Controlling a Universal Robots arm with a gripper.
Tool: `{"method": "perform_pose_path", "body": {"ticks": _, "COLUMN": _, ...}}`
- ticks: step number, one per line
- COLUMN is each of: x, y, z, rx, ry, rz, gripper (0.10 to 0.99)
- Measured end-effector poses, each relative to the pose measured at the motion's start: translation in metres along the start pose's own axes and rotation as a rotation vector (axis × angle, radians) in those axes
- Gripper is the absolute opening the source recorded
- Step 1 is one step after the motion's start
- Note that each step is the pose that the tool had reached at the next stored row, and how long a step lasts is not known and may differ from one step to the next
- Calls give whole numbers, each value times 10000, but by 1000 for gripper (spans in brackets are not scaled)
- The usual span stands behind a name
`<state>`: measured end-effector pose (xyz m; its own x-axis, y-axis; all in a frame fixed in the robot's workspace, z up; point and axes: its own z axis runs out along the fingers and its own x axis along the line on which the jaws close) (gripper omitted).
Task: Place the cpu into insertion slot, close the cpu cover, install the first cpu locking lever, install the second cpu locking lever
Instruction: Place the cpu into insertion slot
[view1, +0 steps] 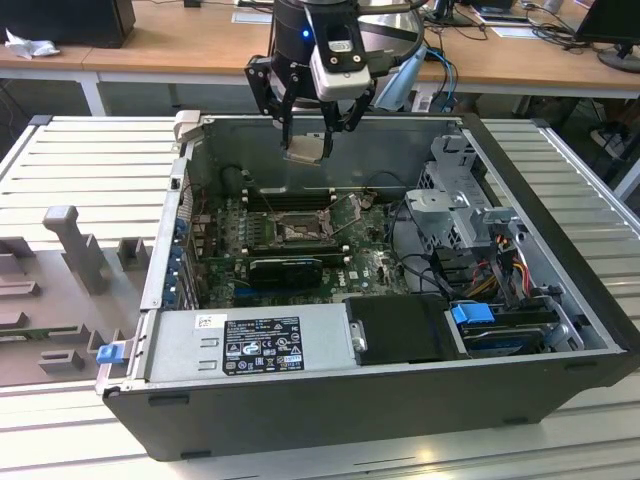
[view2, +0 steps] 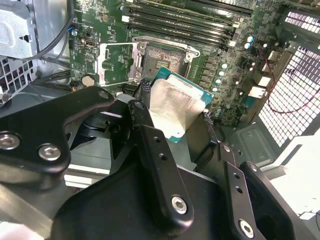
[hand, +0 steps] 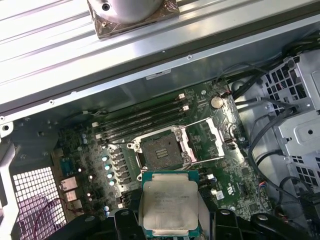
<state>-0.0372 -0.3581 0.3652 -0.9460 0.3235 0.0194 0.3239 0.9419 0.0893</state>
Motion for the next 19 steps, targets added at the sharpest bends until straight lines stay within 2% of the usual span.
{"method": "perform_pose_path", "body": {"ticks": 19, "x": 0, "y": 0, "z": 0, "rx": -9, "ry": -39, "rz": 427, "gripper": 529}}
